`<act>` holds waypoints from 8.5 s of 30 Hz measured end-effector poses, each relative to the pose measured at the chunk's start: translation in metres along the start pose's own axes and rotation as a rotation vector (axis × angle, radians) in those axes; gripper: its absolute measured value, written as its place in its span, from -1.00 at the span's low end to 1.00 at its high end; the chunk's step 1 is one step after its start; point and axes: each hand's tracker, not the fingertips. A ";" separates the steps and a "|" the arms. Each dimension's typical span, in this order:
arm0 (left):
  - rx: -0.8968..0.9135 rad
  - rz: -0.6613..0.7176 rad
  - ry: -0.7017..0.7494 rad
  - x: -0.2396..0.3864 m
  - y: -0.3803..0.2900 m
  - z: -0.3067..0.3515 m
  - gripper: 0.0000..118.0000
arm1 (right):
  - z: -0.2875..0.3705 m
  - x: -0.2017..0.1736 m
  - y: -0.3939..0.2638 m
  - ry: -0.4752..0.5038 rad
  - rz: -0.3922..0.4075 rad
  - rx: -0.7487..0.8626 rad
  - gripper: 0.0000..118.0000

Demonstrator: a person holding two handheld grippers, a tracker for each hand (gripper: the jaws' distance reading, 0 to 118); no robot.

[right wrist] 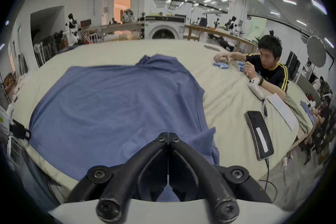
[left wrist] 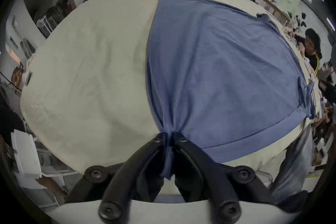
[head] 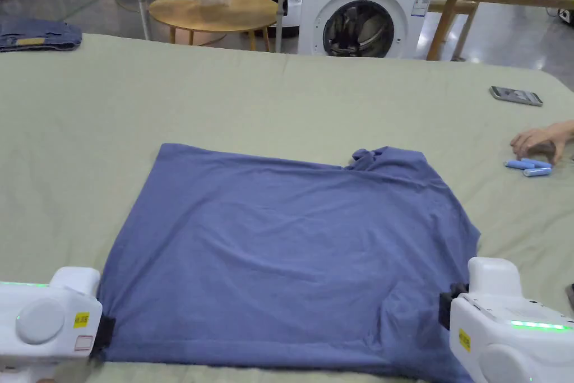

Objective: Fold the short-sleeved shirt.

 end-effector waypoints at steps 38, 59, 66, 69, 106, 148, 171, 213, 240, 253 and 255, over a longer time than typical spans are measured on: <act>0.231 0.069 -0.075 -0.011 0.076 0.050 -0.96 | -0.008 0.042 0.042 0.102 -0.103 -0.172 -0.89; 0.066 0.119 -0.117 -0.006 0.223 -0.074 -0.96 | -0.174 0.029 0.122 0.106 -0.127 -0.292 -0.88; 0.104 0.078 -0.065 -0.002 0.228 -0.082 -0.43 | -0.177 0.020 0.127 0.076 -0.095 -0.272 -0.57; 0.138 0.078 -0.089 -0.006 0.224 -0.069 -0.17 | -0.163 0.023 0.132 0.032 -0.082 -0.189 -0.04; 0.092 0.146 -0.129 -0.033 0.175 -0.049 -0.21 | -0.051 -0.020 0.065 0.101 -0.129 0.132 -1.00; 0.127 0.069 -0.060 -0.001 0.113 -0.029 -0.96 | -0.138 0.061 0.073 0.114 -0.056 -0.341 -0.91; 0.084 0.156 -0.106 -0.022 0.038 -0.027 -0.96 | -0.060 0.055 0.019 0.093 -0.024 -0.349 -0.91; 0.393 0.077 -0.118 0.005 0.200 -0.013 -1.00 | -0.047 -0.056 0.086 0.171 -0.041 0.193 -1.00; 0.156 0.024 -0.113 -0.005 0.280 -0.107 -1.00 | -0.120 0.005 0.098 0.096 -0.110 -0.009 -1.00; 0.289 0.038 -0.129 0.001 0.241 -0.056 -1.00 | -0.257 0.056 0.215 0.068 -0.002 -0.280 0.05; 0.286 0.051 -0.135 -0.004 0.235 -0.056 -1.00 | -0.284 0.059 0.216 0.101 -0.017 -0.335 0.04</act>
